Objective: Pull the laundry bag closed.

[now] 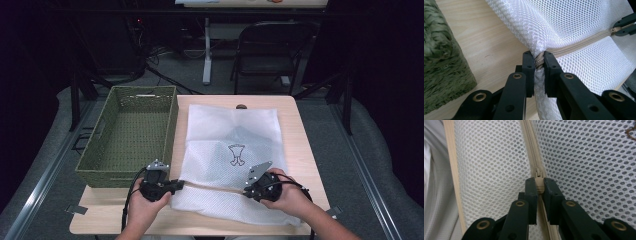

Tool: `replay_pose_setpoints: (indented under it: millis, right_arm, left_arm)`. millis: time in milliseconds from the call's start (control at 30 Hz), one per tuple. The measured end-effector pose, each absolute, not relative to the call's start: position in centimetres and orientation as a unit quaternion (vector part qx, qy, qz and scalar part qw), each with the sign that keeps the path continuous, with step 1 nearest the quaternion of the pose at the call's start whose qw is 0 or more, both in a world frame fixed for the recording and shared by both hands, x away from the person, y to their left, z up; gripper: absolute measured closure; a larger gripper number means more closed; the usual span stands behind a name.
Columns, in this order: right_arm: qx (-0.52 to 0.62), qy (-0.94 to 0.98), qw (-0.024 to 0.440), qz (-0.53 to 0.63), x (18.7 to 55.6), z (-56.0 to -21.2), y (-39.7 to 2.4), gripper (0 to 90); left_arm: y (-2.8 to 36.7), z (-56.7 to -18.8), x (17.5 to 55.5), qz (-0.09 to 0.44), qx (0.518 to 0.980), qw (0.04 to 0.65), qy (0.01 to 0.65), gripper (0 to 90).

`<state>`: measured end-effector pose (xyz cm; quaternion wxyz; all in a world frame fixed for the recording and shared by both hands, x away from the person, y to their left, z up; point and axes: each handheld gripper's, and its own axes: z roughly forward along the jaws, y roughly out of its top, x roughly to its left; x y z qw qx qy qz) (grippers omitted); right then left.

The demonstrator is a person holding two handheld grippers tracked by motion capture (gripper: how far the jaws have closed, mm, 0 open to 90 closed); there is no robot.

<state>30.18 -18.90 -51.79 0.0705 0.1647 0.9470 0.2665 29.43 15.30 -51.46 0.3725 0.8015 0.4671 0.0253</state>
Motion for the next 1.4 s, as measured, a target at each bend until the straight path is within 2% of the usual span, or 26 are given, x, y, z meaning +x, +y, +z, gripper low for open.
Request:
replay_pose_setpoints:
  millis: [600, 1400]
  right_arm:
    - [0.159, 0.959, 0.077, 0.223, 29.8, -51.0, -20.2, 82.0]
    - [0.188, 0.956, 0.083, 0.211, 29.6, -52.1, -23.6, 82.0]
  left_arm:
    - [15.4, -51.6, 29.4, 0.024, 0.8, 0.372, 0.47, 81.9]
    - [15.6, -52.1, 29.3, 0.02, 0.797, 0.372, 0.475, 81.9]
